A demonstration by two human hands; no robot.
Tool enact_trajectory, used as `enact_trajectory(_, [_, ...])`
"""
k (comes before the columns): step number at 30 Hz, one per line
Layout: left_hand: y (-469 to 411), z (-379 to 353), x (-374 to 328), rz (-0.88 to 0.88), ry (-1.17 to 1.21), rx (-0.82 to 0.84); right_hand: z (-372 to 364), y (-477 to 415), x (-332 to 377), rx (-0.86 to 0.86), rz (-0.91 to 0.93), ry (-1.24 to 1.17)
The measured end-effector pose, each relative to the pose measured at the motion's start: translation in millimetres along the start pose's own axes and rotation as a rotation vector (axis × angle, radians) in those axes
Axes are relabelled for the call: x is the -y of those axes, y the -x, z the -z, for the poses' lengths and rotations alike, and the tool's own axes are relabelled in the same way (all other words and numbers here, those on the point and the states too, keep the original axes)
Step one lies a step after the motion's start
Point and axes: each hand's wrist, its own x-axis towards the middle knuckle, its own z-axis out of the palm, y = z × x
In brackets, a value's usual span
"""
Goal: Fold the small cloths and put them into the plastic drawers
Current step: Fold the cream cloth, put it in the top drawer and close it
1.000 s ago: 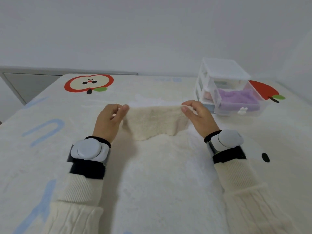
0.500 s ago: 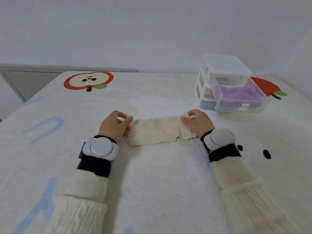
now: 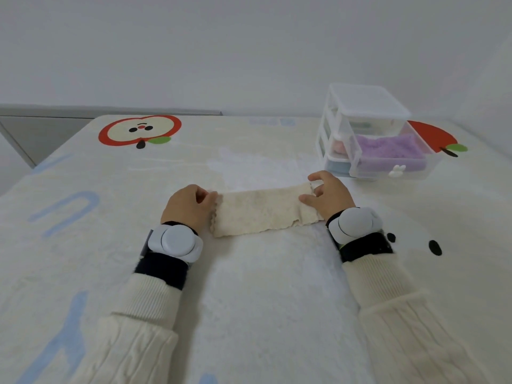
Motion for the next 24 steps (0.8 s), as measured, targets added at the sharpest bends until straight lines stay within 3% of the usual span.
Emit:
enact_trajectory(5, [0.1,-6.0,-4.2,-0.028,-0.085,0.015,-2.1,-0.9,-1.5,0.01,-0.009,0.009])
enact_trajectory(13, [2.8,-4.6,-10.0,-0.026,0.194,-0.155,-1.6,-2.1,-2.6,-0.014,-0.007,0.014])
enact_trajectory(18, [5.2,-6.5,-15.5,-0.025,0.236,-0.017,-1.3,0.8,-0.9,-0.045,-0.036,-0.002])
enact_trajectory(24, [9.2,-8.3,-16.4,-0.182,0.164,0.065,1.6,5.7,6.8,-0.006,-0.014,0.0])
